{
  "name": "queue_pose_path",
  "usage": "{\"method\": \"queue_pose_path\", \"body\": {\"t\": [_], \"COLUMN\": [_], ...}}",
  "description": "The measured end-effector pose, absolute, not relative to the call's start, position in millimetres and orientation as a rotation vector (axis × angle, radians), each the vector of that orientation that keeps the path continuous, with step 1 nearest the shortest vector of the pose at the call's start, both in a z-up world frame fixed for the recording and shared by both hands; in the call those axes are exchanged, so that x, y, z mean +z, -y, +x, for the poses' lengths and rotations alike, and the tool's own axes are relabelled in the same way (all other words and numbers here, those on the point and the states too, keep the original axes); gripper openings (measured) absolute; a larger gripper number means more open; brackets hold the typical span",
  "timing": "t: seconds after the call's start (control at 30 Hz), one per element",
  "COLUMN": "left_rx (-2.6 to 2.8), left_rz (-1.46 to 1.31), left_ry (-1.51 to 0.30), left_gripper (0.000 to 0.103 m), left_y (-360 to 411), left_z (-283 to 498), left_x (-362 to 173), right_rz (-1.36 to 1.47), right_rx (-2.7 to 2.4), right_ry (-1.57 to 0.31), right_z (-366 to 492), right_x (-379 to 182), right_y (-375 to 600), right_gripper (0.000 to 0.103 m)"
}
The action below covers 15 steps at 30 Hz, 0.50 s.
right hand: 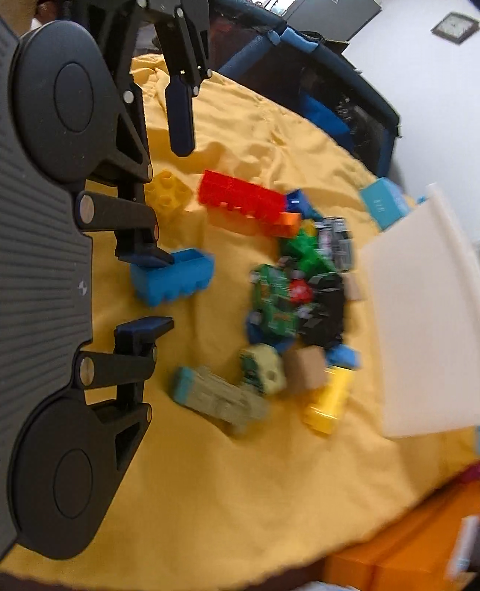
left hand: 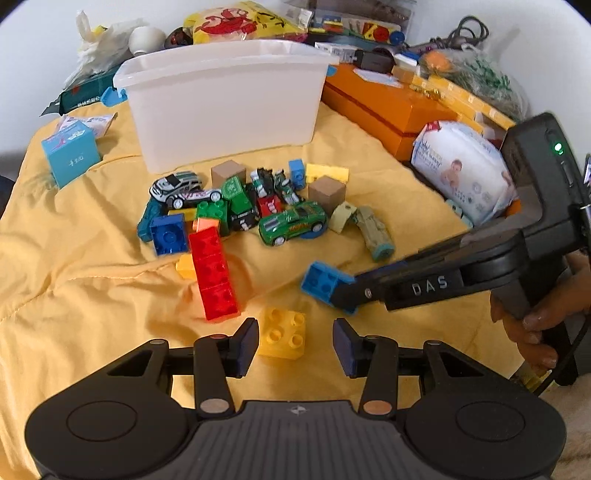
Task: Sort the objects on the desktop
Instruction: 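Close left tool on square yellow brick while right tool grips blue brick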
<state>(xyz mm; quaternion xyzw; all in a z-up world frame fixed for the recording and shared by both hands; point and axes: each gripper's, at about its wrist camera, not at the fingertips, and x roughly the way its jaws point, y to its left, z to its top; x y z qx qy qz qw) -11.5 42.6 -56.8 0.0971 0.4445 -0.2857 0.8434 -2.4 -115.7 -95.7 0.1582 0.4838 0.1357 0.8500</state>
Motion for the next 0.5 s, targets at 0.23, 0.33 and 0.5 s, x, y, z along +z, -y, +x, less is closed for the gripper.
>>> {"method": "queue_pose_path", "body": {"t": [0.23,0.33,0.5], "left_rx": [-0.576,-0.57,-0.577], "left_rz": [0.177,0.171,0.174], "left_ry": [-0.98,-0.995,-1.014], "left_gripper": [0.048,0.048,0.048], "left_y": [-49.1,-48.3,-46.7], "left_z": [-4.3,-0.8,0.4], "left_x": [-65.5,-68.3,-72.6], "right_rz": [-0.072,-0.399,-0.684], "right_rx": [0.223,0.173,0.257], "right_ry": [-0.865,-0.782,-0.78], "right_z": [-14.8,-21.0,-37.7], "right_x": [-66.7,-73.2,-98.9], "right_y": [88.5,64.2,34.7], "right_gripper": [0.024,0.024,0.025]}}
